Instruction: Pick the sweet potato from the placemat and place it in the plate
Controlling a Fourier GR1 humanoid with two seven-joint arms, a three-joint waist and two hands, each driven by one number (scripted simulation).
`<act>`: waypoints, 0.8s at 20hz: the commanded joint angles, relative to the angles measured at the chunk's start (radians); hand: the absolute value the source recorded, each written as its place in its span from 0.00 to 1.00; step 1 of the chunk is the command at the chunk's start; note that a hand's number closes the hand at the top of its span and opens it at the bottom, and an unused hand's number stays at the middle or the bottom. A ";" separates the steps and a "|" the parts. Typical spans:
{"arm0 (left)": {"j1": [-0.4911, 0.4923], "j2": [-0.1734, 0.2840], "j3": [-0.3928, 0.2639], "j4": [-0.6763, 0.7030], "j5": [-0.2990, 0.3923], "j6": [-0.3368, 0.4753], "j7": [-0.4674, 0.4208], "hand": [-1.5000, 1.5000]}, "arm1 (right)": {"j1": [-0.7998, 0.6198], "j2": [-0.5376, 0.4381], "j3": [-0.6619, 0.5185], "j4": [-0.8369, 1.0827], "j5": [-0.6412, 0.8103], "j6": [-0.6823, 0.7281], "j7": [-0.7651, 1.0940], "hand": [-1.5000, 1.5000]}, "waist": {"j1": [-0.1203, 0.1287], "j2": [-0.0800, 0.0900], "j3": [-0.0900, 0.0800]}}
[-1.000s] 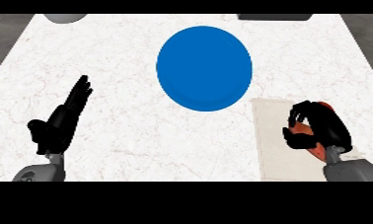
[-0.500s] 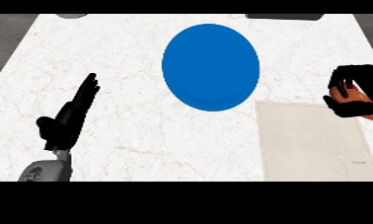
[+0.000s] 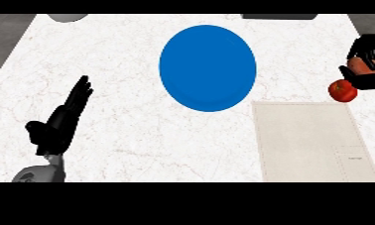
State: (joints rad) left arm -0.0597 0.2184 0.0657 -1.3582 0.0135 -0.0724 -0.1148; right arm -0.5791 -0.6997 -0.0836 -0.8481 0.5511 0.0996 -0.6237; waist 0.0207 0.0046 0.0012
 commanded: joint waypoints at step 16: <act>0.005 -0.032 0.006 -0.009 -0.025 0.007 0.003 0.50 | -0.245 0.215 0.044 -0.183 -0.013 0.095 0.274 1.00 | -0.009 -0.005 -0.002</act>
State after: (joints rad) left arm -0.0526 0.2044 0.0818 -1.3534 -0.0034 -0.0758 -0.1185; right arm -0.7525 -0.5523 -0.0805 -1.0211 0.5182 0.1718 -0.4445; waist 0.0068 -0.0005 -0.0003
